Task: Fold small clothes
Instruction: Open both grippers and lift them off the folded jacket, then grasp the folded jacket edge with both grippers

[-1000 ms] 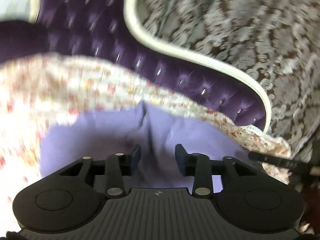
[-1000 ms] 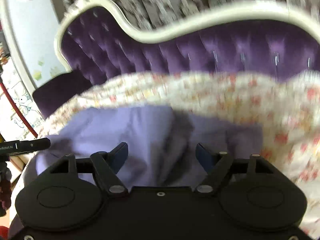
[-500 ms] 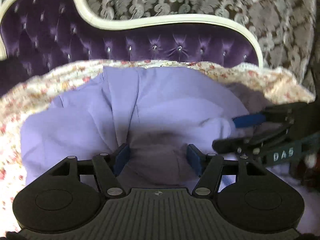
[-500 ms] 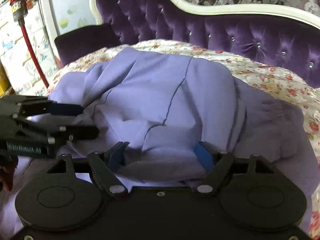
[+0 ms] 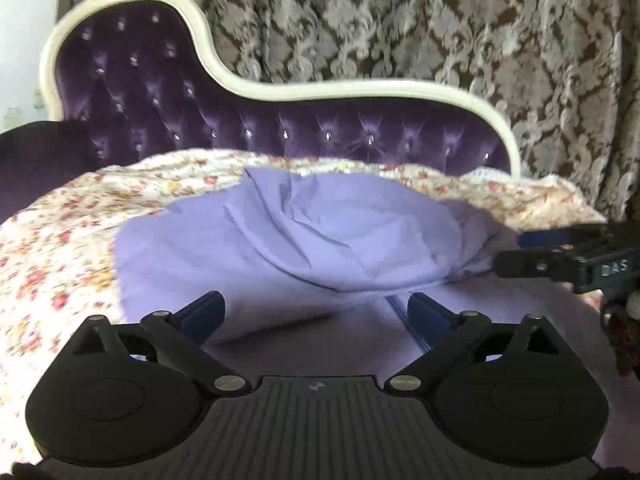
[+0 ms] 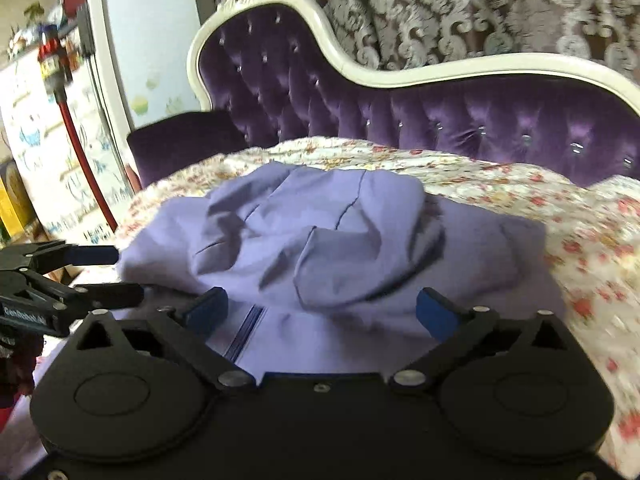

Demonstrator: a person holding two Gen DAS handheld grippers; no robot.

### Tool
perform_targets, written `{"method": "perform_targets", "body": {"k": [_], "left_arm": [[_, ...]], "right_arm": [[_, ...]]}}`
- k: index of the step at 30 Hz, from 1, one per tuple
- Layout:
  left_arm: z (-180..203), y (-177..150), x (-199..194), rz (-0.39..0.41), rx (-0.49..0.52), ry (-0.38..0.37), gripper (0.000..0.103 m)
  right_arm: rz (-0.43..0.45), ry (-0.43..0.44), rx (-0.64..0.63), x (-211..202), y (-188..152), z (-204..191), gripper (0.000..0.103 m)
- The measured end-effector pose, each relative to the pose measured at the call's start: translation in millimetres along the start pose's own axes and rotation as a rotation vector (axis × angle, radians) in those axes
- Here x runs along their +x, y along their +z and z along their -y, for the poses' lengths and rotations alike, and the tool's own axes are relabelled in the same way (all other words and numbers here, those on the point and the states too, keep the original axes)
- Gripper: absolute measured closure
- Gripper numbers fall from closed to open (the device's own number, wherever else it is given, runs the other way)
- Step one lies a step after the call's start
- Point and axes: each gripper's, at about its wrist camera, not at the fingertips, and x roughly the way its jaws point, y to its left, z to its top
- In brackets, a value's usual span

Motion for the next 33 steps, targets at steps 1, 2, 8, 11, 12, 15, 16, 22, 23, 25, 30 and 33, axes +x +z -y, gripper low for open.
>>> {"method": "perform_targets", "body": {"k": [1, 2, 8, 11, 12, 15, 16, 22, 23, 25, 30, 33], "left_arm": [[1.3, -1.9, -8.8, 0.009, -0.008, 0.007, 0.004], [2.3, -4.7, -18.5, 0.019, -0.017, 0.013, 0.004], [1.0, -26.4, -64.0, 0.009, -0.052, 0.039, 0.002], [-2.1, -43.4, -82.8, -0.012, -0.072, 0.046, 0.000], [-3.5, -48.6, -87.8, -0.020, -0.080, 0.050, 0.000], [-6.4, -64.9, -101.3, -0.041, -0.111, 0.059, 0.000], [-7.2, -70.4, -105.1, -0.051, -0.124, 0.063, 0.000], [-8.1, -100.4, -123.5, -0.114, -0.178, 0.078, 0.000], [-8.3, -104.3, -125.6, -0.124, -0.187, 0.082, 0.000], [-8.3, -112.4, -130.0, -0.138, -0.204, 0.086, 0.000], [-6.4, -127.4, -136.8, -0.178, -0.238, 0.092, 0.000], [-7.7, -134.8, -136.6, -0.206, -0.262, 0.099, 0.001]], "right_arm": [[0.006, -0.001, 0.013, -11.4, -4.8, 0.9, 0.001], [0.012, -0.004, 0.027, -23.2, -10.4, 3.0, 0.001], [0.021, -0.046, 0.093, -86.0, -41.9, 19.0, 0.001], [0.026, -0.077, 0.130, -114.0, -56.9, 27.2, 0.001], [0.027, -0.087, 0.138, -121.5, -60.6, 28.4, 0.001], [0.030, -0.114, 0.163, -145.3, -76.7, 32.1, 0.001], [0.023, -0.116, 0.168, -149.9, -80.2, 33.9, 0.001], [-0.056, -0.143, 0.197, -167.6, -108.8, 38.6, 0.001], [-0.066, -0.137, 0.209, -168.8, -112.2, 39.3, 0.001], [-0.080, -0.119, 0.236, -170.5, -117.8, 39.9, 0.001], [-0.093, -0.061, 0.279, -174.6, -128.5, 37.7, 0.001], [-0.096, -0.046, 0.285, -174.6, -133.3, 34.5, 0.001]]}}
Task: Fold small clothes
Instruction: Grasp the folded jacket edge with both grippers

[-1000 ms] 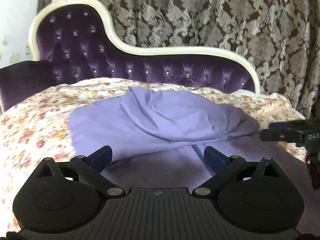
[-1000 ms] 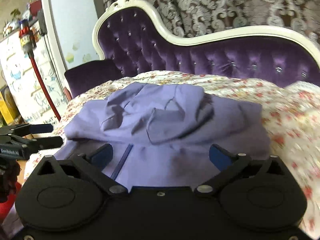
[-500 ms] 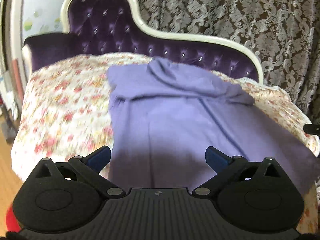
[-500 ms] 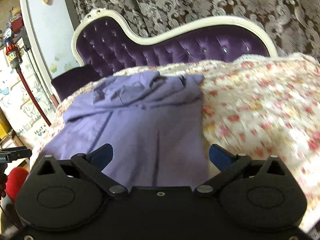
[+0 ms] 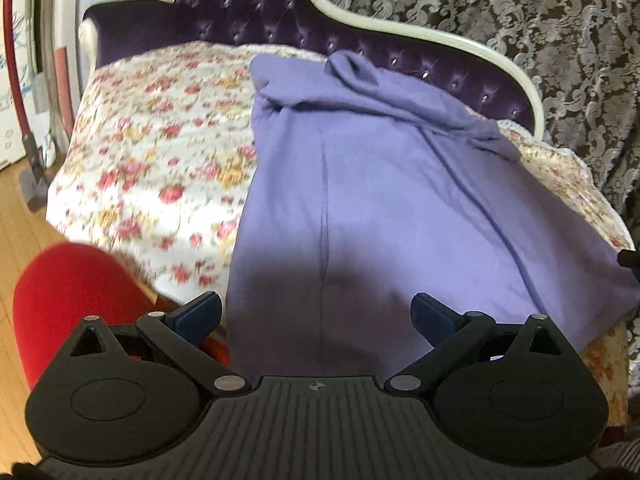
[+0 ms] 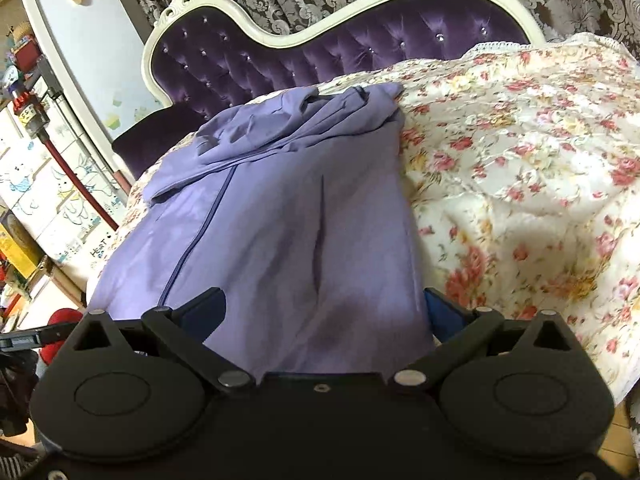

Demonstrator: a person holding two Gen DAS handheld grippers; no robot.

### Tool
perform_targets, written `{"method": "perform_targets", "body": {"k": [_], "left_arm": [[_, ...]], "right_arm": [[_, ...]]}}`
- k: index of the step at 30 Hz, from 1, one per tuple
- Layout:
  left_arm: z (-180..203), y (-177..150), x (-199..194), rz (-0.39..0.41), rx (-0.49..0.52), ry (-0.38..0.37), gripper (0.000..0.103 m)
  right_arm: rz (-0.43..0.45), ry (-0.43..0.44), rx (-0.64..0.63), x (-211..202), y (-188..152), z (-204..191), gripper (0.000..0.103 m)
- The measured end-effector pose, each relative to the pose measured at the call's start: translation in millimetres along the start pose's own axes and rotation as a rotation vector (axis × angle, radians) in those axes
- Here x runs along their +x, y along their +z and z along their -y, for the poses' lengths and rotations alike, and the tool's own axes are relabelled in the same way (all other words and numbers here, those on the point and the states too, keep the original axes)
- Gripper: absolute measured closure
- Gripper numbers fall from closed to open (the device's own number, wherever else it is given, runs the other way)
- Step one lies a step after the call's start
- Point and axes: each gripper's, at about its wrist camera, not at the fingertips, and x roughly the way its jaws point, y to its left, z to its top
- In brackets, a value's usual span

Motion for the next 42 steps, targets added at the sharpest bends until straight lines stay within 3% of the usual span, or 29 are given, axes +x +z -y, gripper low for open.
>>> {"method": "perform_targets", "body": {"k": [4, 14, 16, 17, 19, 20, 21, 22, 23, 24, 27, 29, 30, 31, 32, 33, 34, 36, 37, 38, 39, 40, 42], "left_arm": [[-4.3, -9.1, 3.2, -0.035, -0.041, -0.010, 0.001], [7.1, -11.0, 12.9, -0.075, -0.002, -0.029, 0.003], [5.7, -12.0, 12.8, -0.066, -0.023, -0.034, 0.026], [4.7, -12.4, 11.9, -0.064, -0.036, -0.013, 0.032], [-0.6, -13.1, 7.0, -0.052, -0.057, 0.012, 0.059], [-5.2, -14.0, 3.5, -0.038, -0.078, 0.015, 0.067], [-10.1, -14.8, 0.4, -0.028, -0.101, 0.004, 0.081], [-14.5, -15.2, -1.6, -0.023, -0.120, -0.013, 0.086], [-16.5, -15.2, -3.3, -0.020, -0.130, -0.026, 0.092], [-15.8, -14.9, -5.0, -0.015, -0.121, -0.031, 0.095], [-10.0, -12.8, -7.8, -0.005, -0.083, -0.032, 0.097], [-10.4, -12.6, -5.8, -0.009, -0.073, -0.044, 0.096], [-11.5, -13.0, -4.3, -0.013, -0.076, -0.050, 0.091], [-14.0, -13.2, -1.7, -0.019, -0.093, -0.054, 0.074], [-16.2, -13.5, 1.4, -0.037, -0.112, -0.062, 0.065], [-16.8, -13.4, 3.7, -0.046, -0.118, -0.078, 0.051], [-14.6, -12.7, 5.5, -0.054, -0.108, -0.086, 0.046], [-6.5, -11.4, 7.4, -0.065, -0.064, -0.061, 0.050], [-3.2, -11.0, 6.2, -0.060, -0.038, -0.038, 0.075], [-2.1, -10.7, 3.4, -0.045, -0.015, -0.018, 0.098], [-4.7, -9.9, -0.3, -0.029, -0.027, -0.038, 0.097], [-9.3, -9.2, -3.0, -0.019, -0.069, -0.061, 0.097], [-18.4, -6.9, -9.6, 0.009, -0.151, -0.116, 0.097]], "right_arm": [[-0.002, 0.005, 0.007, 2.4, -3.7, -2.5, 0.000], [0.014, 0.036, 0.024, -0.1, -5.5, -1.7, 0.000], [0.015, 0.042, 0.027, -0.5, -5.7, -2.5, 0.001], [0.015, 0.039, 0.026, -0.5, -5.8, -2.5, 0.005], [0.017, 0.007, 0.018, -1.7, -6.1, -4.2, 0.016], [0.018, -0.009, 0.012, -2.7, -6.2, -4.4, 0.029], [0.020, -0.027, 0.004, -4.2, -6.0, -4.4, 0.045], [0.020, -0.036, -0.004, -5.3, -5.2, -4.0, 0.055], [0.013, -0.042, -0.009, -5.4, -4.4, -3.2, 0.080], [-0.002, -0.042, -0.011, -4.1, -3.9, -2.8, 0.082], [-0.025, -0.026, -0.030, -0.8, -1.1, -3.6, 0.080], [-0.033, 0.001, -0.014, 1.1, 0.0, -2.9, 0.071], [-0.040, 0.017, 0.003, 2.5, -0.1, -0.9, 0.062], [-0.041, 0.037, 0.020, 3.5, -0.3, 0.5, 0.056], [-0.040, 0.061, 0.040, 4.2, -0.5, 1.7, 0.049], [-0.041, 0.077, 0.056, 4.7, -0.3, 2.5, 0.045], [-0.043, 0.080, 0.059, 5.6, -0.6, 0.6, 0.043], [-0.049, 0.069, 0.035, 6.4, -0.5, -4.3, 0.043], [-0.055, 0.058, 0.012, 6.8, -0.3, -7.7, 0.045], [-0.061, 0.032, -0.011, 6.9, -0.2, -10.9, 0.064], [-0.074, -0.004, -0.037, 8.0, 0.2, -13.5, 0.087], [-0.085, -0.023, -0.044, 8.9, 0.3, -13.3, 0.087], [-0.074, 0.019, 0.019, 6.1, 2.0, -5.6, 0.089]]}}
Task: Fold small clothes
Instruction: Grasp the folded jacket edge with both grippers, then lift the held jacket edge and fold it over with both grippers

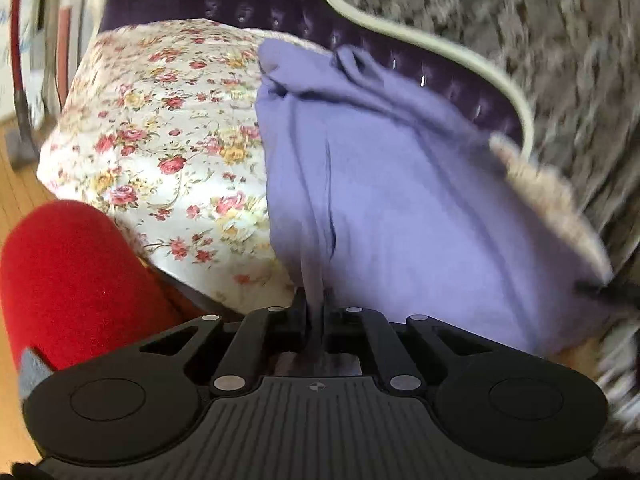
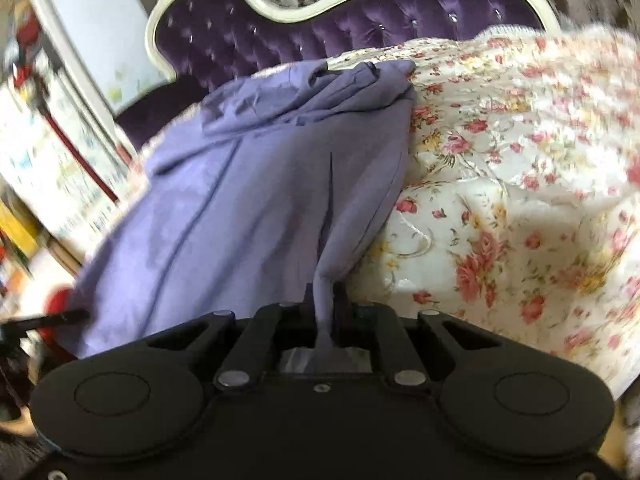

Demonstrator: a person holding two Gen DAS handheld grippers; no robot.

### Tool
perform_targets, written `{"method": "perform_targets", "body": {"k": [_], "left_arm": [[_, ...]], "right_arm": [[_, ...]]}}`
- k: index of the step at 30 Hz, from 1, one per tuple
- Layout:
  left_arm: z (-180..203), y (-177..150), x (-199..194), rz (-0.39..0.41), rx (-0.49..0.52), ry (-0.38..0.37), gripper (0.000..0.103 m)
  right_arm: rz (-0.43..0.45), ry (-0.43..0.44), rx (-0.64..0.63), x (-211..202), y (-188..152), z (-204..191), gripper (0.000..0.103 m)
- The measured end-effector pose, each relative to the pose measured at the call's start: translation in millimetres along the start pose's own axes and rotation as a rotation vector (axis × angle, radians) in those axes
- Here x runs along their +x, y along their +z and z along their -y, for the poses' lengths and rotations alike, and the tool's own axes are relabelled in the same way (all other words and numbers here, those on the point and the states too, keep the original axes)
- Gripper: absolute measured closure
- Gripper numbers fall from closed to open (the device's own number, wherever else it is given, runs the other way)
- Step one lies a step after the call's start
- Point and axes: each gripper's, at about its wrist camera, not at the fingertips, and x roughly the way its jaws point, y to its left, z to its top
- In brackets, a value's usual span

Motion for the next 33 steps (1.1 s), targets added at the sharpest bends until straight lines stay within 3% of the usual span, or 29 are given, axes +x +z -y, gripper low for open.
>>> {"method": "perform_targets", "body": {"k": [6, 15, 21, 25, 33], "left_arm": [[-15.7, 31.1, -20.7, 0.096, -0.218, -0.199, 0.098], [-6.4, 122.7, -16.5, 0.292, -0.236, -0.360, 0.098], [-1.0, 191.0, 20.3, 0.385, -0.215, -0.349, 0.097], [-6.2, 229.6, 58.2, 0.400, -0.234, -0.298, 0.097], [-31.0, 284.8, 154.7, 0.317, -0.275, -0.129, 0.097]], "right_arm": [[0.098, 0.197, 0.208, -14.3, 22.3, 19.4, 0.089], [0.262, 0.389, 0.321, -0.4, 96.0, 27.4, 0.089], [0.347, 0.387, 0.301, 34.3, 167.9, 38.7, 0.089], [0.365, 0.302, 0.245, 71.8, 214.3, 39.5, 0.089], [0.292, 0.103, 0.267, 172.0, 257.3, 59.1, 0.089]]}}
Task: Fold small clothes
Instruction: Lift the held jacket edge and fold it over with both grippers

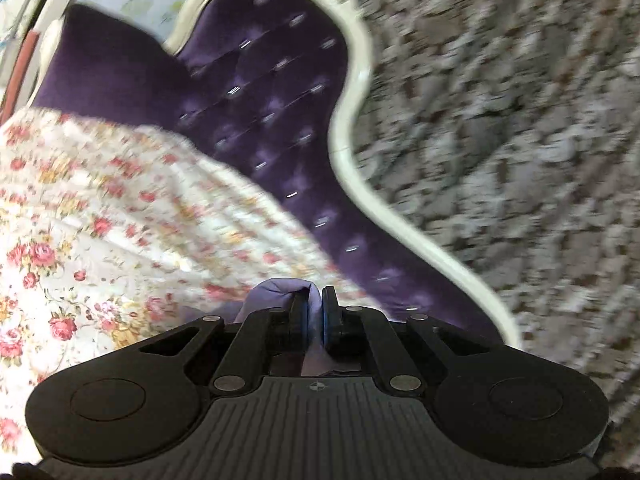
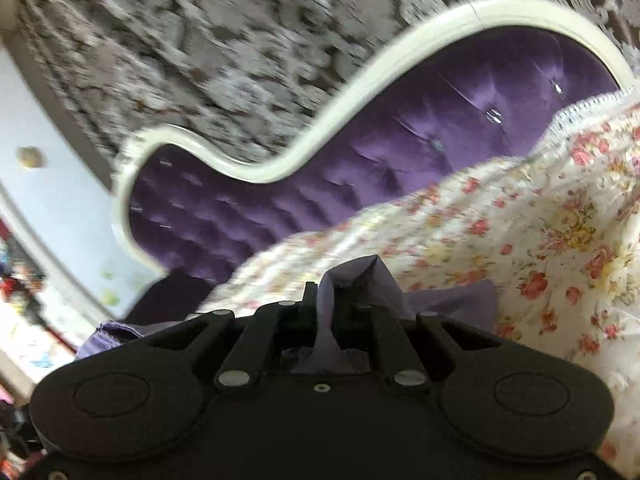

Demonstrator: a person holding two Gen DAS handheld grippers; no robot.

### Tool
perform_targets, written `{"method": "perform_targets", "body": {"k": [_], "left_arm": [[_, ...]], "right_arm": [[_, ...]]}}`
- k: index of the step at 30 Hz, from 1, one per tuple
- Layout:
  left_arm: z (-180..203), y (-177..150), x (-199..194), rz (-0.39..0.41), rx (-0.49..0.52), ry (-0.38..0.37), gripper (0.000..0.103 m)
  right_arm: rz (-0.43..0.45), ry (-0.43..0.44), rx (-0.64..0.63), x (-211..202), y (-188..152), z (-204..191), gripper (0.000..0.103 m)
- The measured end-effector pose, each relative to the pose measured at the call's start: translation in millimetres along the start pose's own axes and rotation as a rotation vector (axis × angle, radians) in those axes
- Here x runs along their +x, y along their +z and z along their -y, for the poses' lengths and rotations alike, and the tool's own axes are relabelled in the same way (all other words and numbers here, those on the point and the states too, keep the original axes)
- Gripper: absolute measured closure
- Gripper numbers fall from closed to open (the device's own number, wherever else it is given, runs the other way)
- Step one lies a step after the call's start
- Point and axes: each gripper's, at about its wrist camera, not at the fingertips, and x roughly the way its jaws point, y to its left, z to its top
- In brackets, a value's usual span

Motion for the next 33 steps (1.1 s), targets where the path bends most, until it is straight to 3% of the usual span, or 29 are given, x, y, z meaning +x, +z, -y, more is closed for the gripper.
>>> {"method": "perform_targets", "body": {"k": [6, 12, 14, 15, 16, 17, 18, 19, 20, 21, 23, 25, 29, 33], "left_arm": [[-28.7, -3.6, 52.4, -0.097, -0.044, 0.105, 0.096], [-38.4, -6.4, 56.8, -0.129, -0.068, 0.095, 0.092], [-36.6, -1.5, 50.7, -0.130, -0.067, 0.089, 0.085], [-34.9, 1.4, 45.6, -0.121, -0.070, 0.084, 0.075], [-31.8, 3.8, 42.4, -0.103, -0.066, 0.084, 0.058], [-27.1, 7.1, 34.3, -0.071, -0.047, 0.097, 0.047], [-21.4, 11.1, 26.1, -0.032, -0.015, 0.120, 0.026], [-16.3, 14.8, 18.9, 0.003, 0.016, 0.136, 0.022], [-9.9, 19.3, 9.4, 0.042, 0.050, 0.146, 0.022], [-4.8, 23.0, 2.1, 0.067, 0.070, 0.155, 0.021], [6.3, 28.8, -11.2, 0.101, 0.104, 0.167, 0.016], [25.0, 28.1, -21.2, 0.107, 0.173, 0.167, 0.005], [76.5, 4.1, -26.2, 0.048, 0.385, 0.174, 0.001], [116.3, -42.5, -3.0, -0.003, 0.591, 0.165, 0.001]], "right_arm": [[-0.084, -0.106, 0.036, 51.6, -19.5, 23.5, 0.089], [-0.081, -0.111, 0.024, 47.1, -25.2, 25.5, 0.089], [-0.077, -0.103, 0.027, 42.9, -23.4, 25.4, 0.087], [-0.071, -0.093, 0.033, 40.7, -22.4, 25.2, 0.080], [-0.063, -0.089, 0.037, 39.8, -20.8, 23.7, 0.076], [-0.057, -0.084, 0.039, 38.8, -19.1, 21.8, 0.068], [-0.051, -0.081, 0.041, 39.0, -17.3, 19.8, 0.055], [-0.043, -0.080, 0.037, 34.7, -17.0, 18.1, 0.043], [-0.026, -0.090, 0.021, 29.7, -16.9, 15.2, 0.010], [-0.002, -0.096, -0.006, 23.9, -16.9, 11.0, 0.001], [0.025, -0.109, -0.066, 13.9, -16.3, 1.4, 0.001], [0.035, -0.117, -0.124, 5.6, -17.4, -10.6, 0.001], [0.008, -0.132, -0.319, 4.2, -32.4, -53.2, 0.001], [-0.039, -0.110, -0.525, 20.1, -58.0, -104.3, 0.001]]}}
